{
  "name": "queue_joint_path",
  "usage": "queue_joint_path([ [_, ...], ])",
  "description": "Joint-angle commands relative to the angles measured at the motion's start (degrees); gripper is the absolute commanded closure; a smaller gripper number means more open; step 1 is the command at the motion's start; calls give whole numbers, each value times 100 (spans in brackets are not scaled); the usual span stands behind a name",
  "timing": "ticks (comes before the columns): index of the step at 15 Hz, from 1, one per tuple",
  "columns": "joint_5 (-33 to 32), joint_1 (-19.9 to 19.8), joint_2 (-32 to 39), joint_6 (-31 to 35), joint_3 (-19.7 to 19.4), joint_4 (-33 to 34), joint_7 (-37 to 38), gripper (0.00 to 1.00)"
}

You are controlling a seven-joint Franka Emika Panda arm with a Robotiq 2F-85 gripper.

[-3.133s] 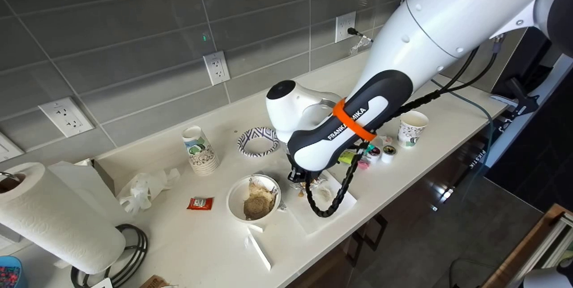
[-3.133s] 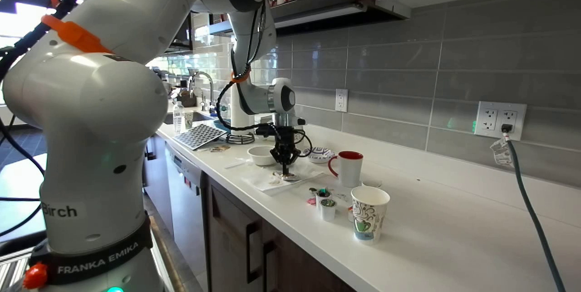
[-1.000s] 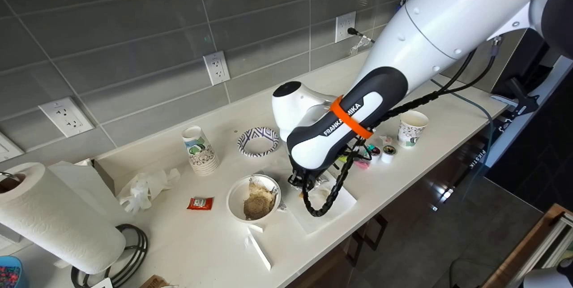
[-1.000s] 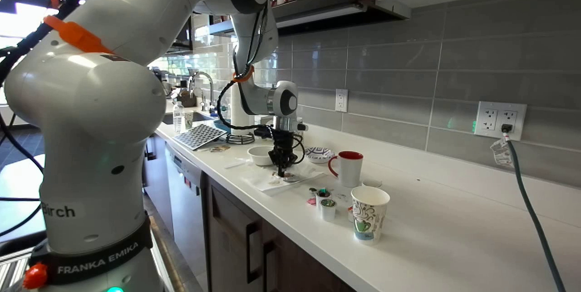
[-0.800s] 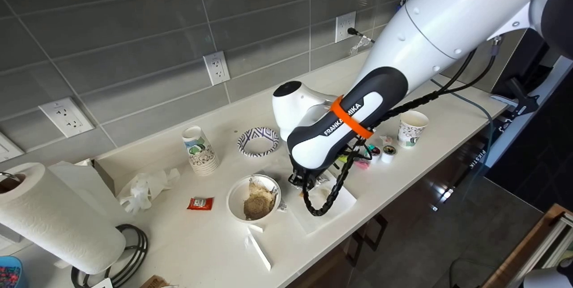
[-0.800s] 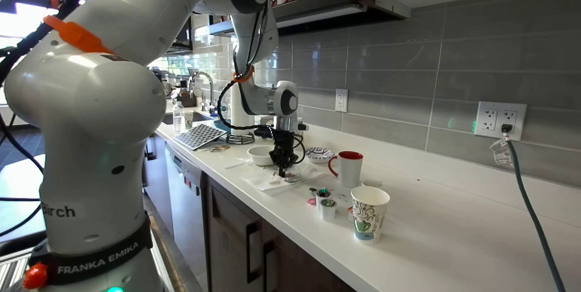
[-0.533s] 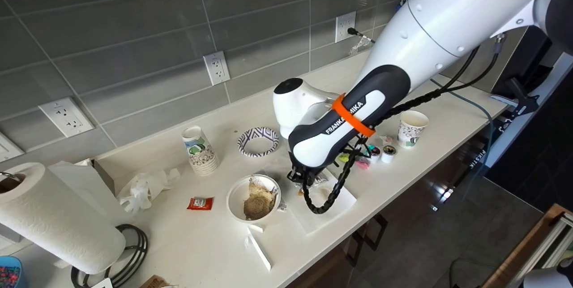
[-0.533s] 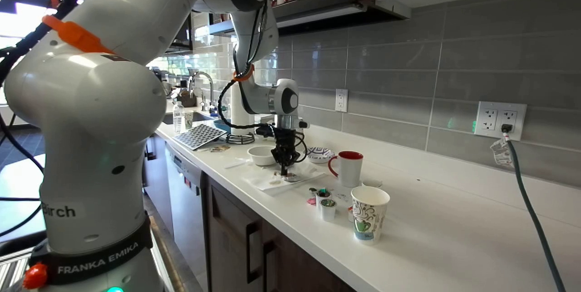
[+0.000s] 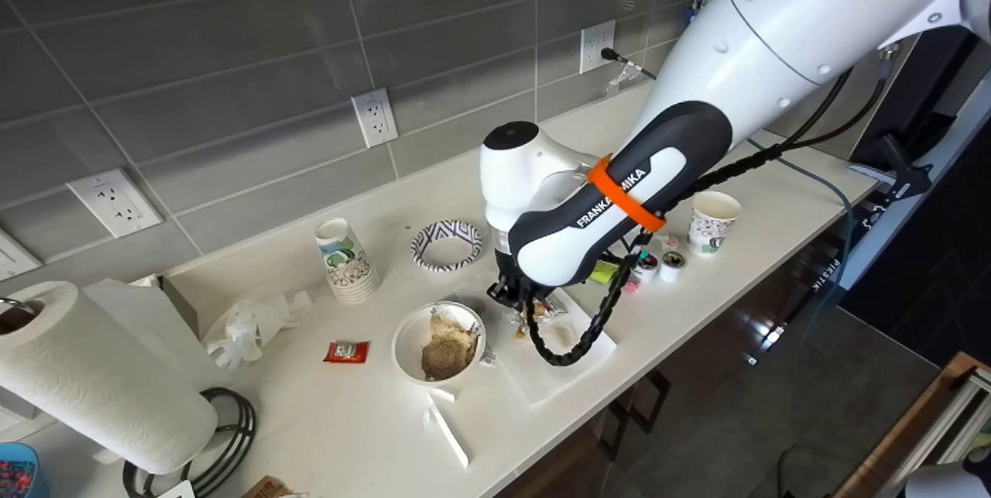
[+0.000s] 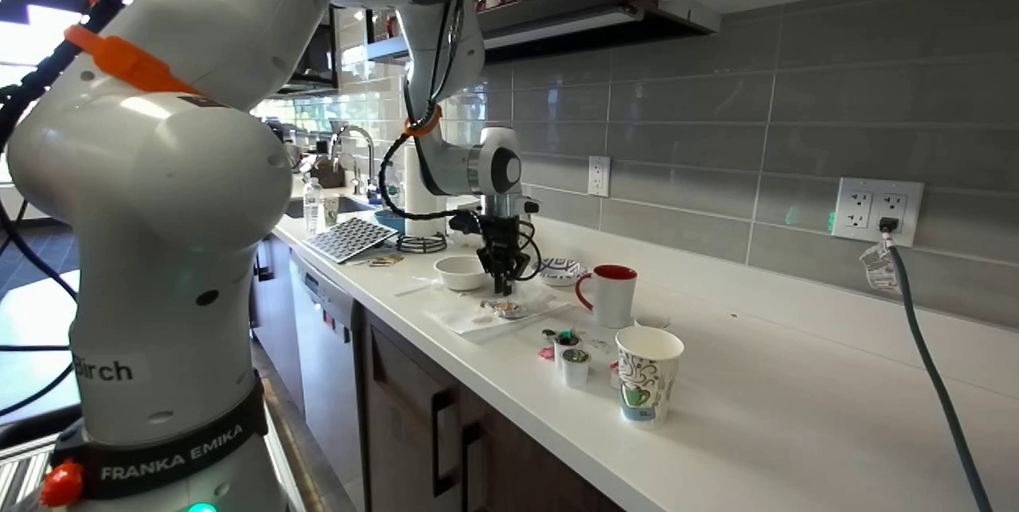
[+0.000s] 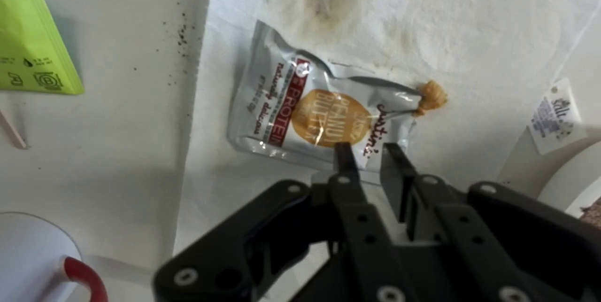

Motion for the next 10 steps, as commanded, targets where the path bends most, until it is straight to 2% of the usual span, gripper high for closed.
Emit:
queue_joint_path([
  [1, -14, 67, -317, 324, -29, -420, 149, 44],
  [7, -37, 200, -704, 570, -33, -797, 545, 1],
  [10, -75, 301, -870, 760, 10, -962, 645, 0],
])
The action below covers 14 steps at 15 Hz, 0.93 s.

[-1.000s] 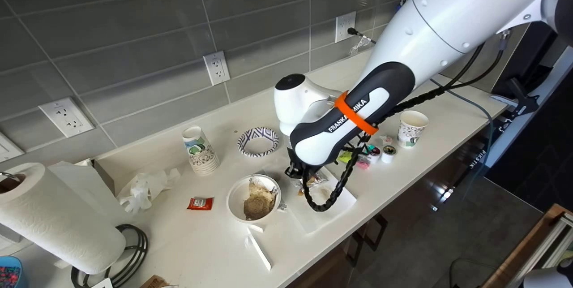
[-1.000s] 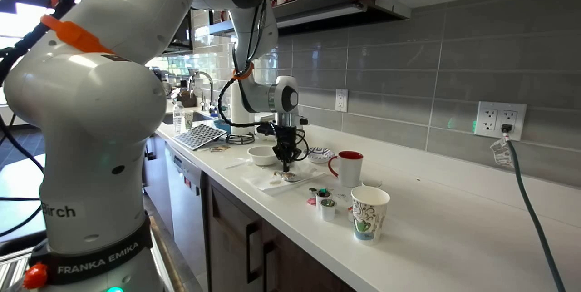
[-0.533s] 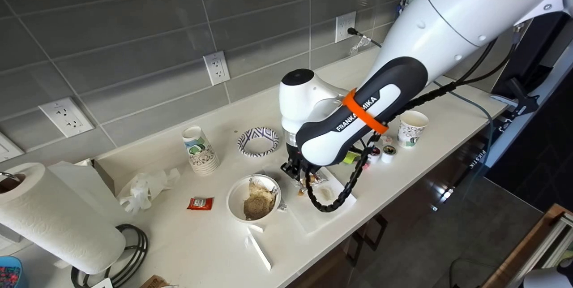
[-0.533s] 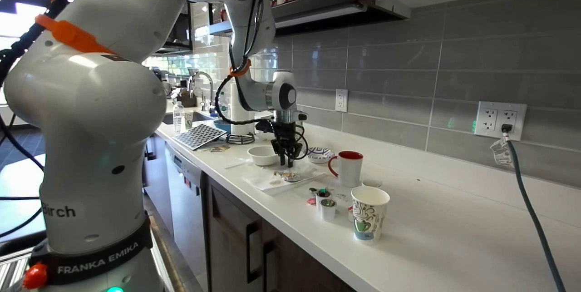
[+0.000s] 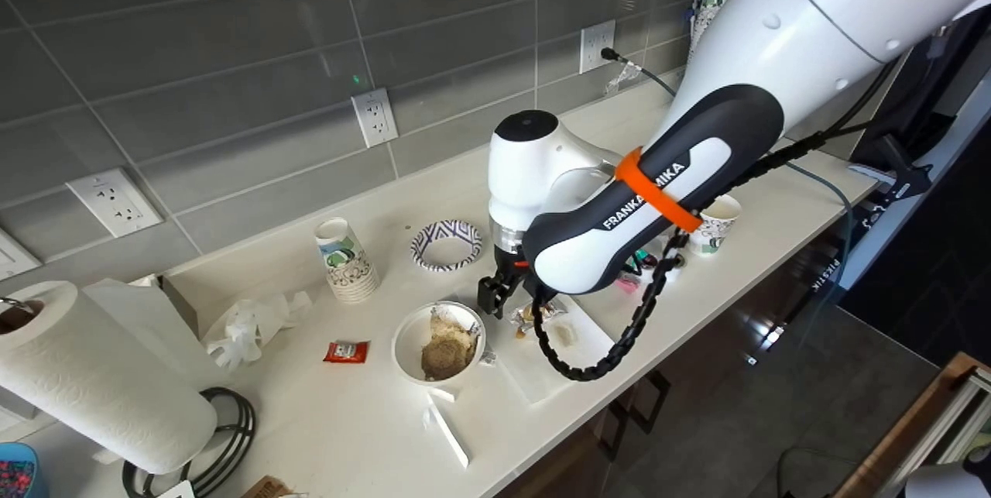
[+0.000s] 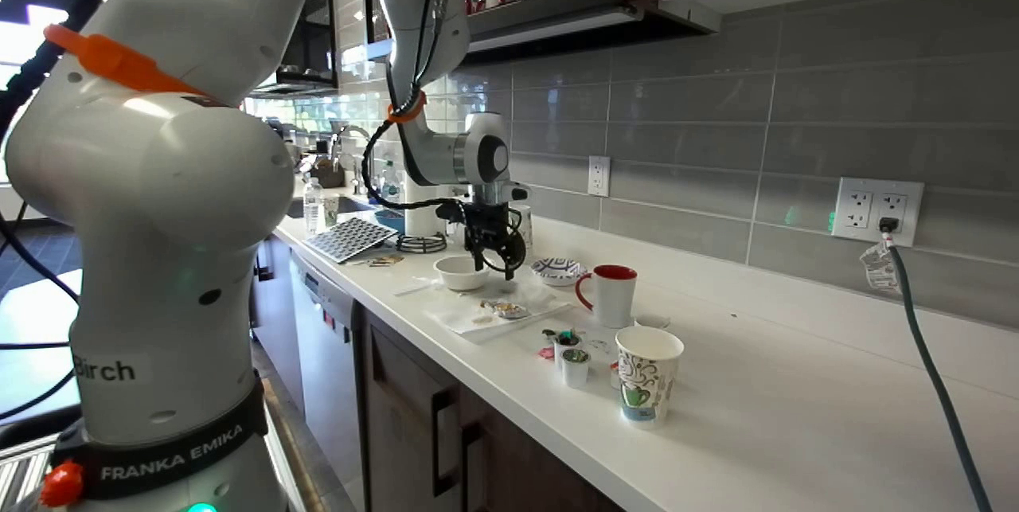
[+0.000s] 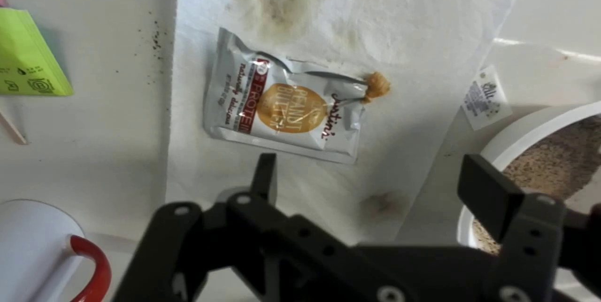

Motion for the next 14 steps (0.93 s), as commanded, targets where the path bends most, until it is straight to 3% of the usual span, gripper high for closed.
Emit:
queue_joint_path([
  [1, -81, 177, -317, 289, -12, -388, 259, 0],
  [14, -590, 515, -768, 285, -41, -815, 1250, 0],
])
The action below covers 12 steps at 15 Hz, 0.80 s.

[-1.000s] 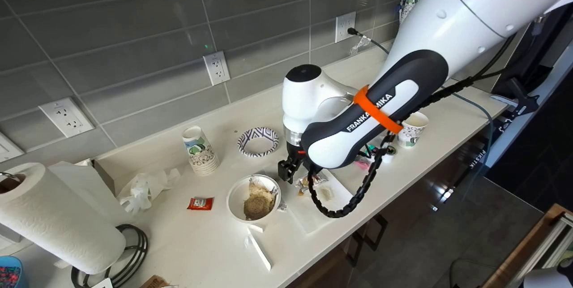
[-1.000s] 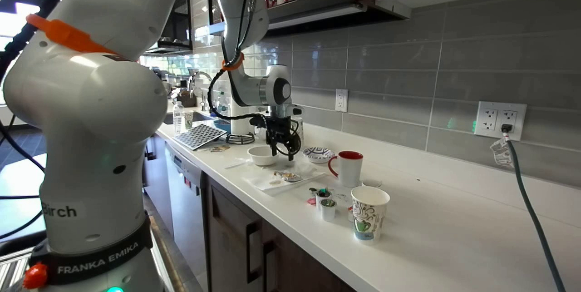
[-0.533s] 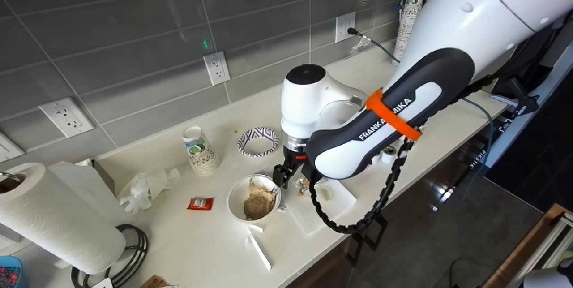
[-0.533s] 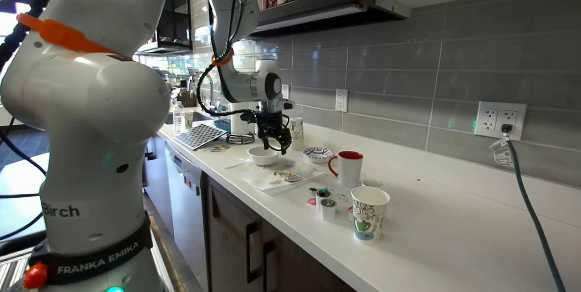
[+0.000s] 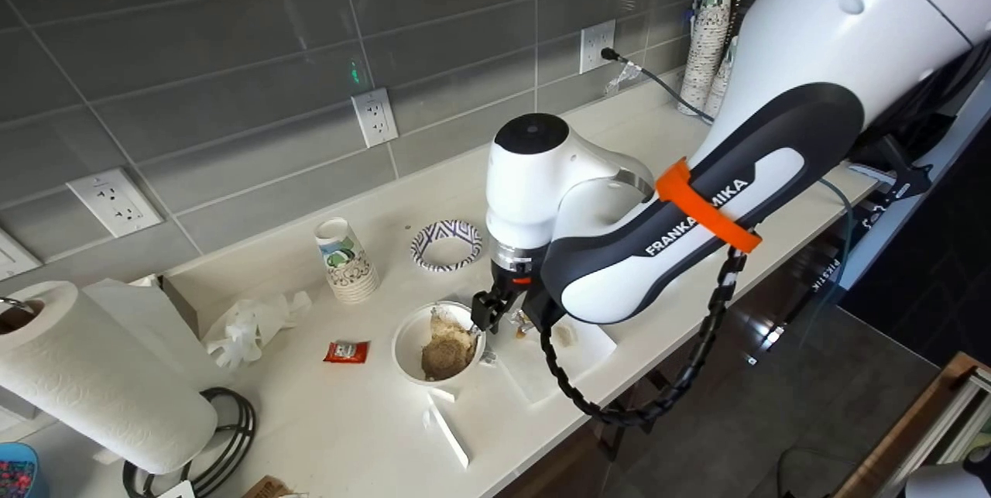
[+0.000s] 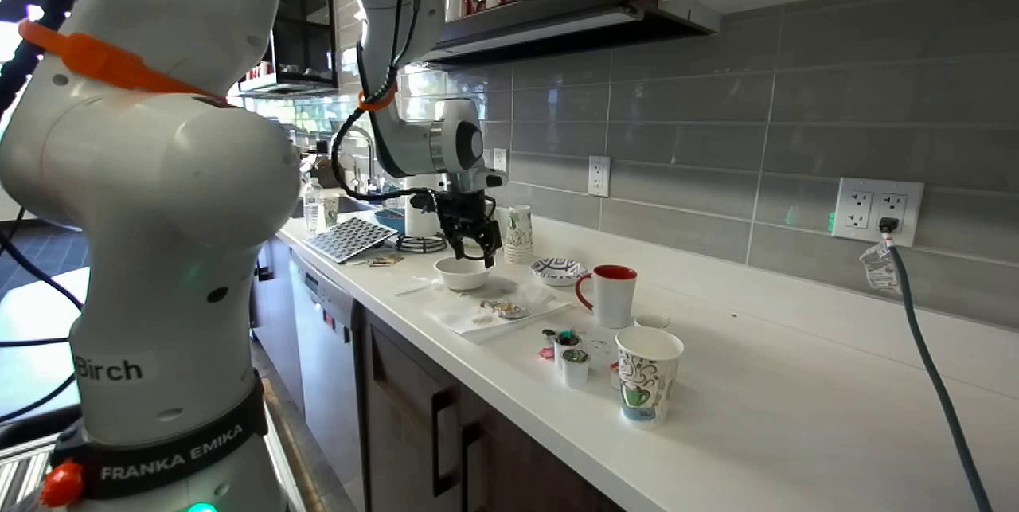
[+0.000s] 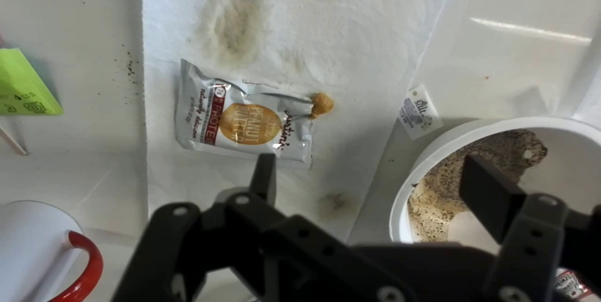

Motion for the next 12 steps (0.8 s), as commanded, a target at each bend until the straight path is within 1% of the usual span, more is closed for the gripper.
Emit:
queue_joint_path([
  [1, -190, 96, -205, 101, -23, -271, 381, 0],
  [7, -242, 106, -336, 77, 62, -407, 571, 0],
  [9, -323, 138, -376, 16, 47, -430, 715, 0],
  [12, -614, 196, -446, 5, 3, -490, 1024, 0],
])
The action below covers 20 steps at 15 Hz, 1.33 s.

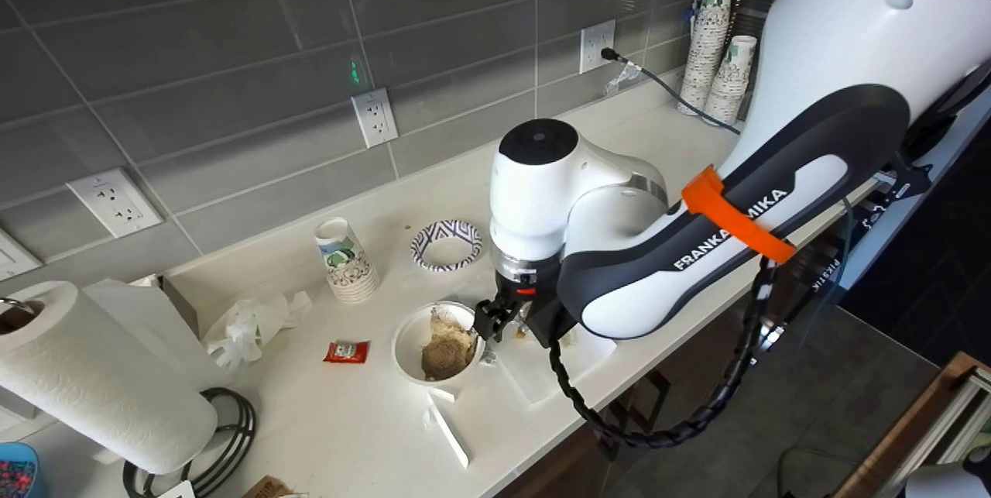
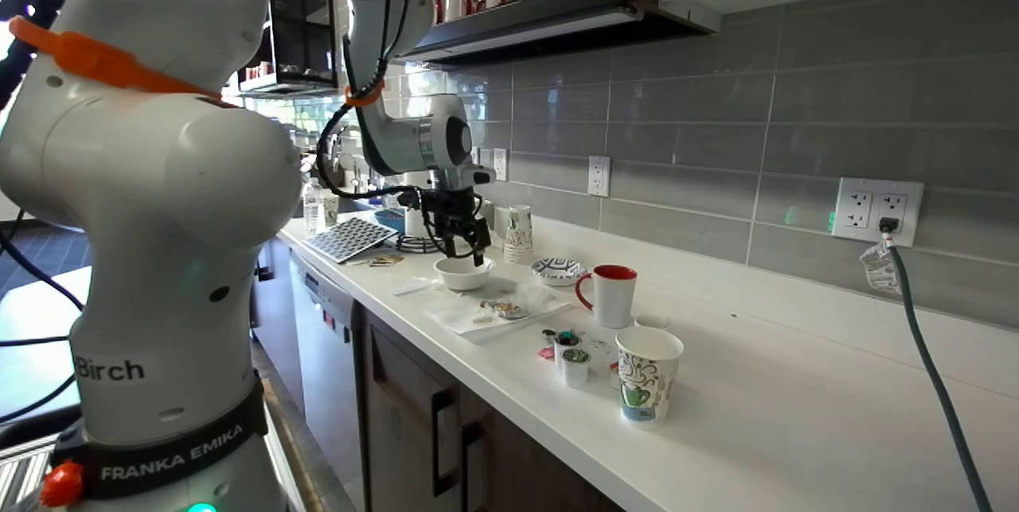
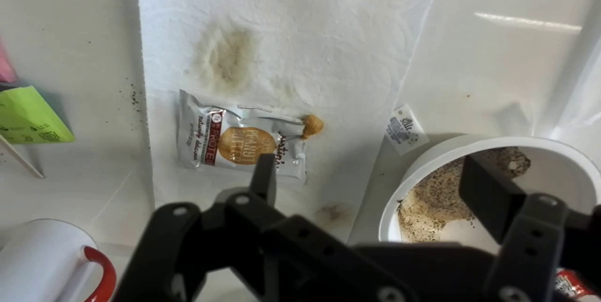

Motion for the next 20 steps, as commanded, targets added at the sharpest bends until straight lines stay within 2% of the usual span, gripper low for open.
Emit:
queue_joint_path([
  [1, -456, 95, -213, -20, -69, -210, 538, 0],
  [8, -1013, 17, -422, -130, 0, -277, 1035, 0],
  [17, -1069, -157, -1010, -149, 211, -668, 1571, 0],
  [18, -934, -254, -768, -43, 278, -450, 1303, 0],
  [20, -938, -295, -865, -48, 327, -525, 1349, 0],
])
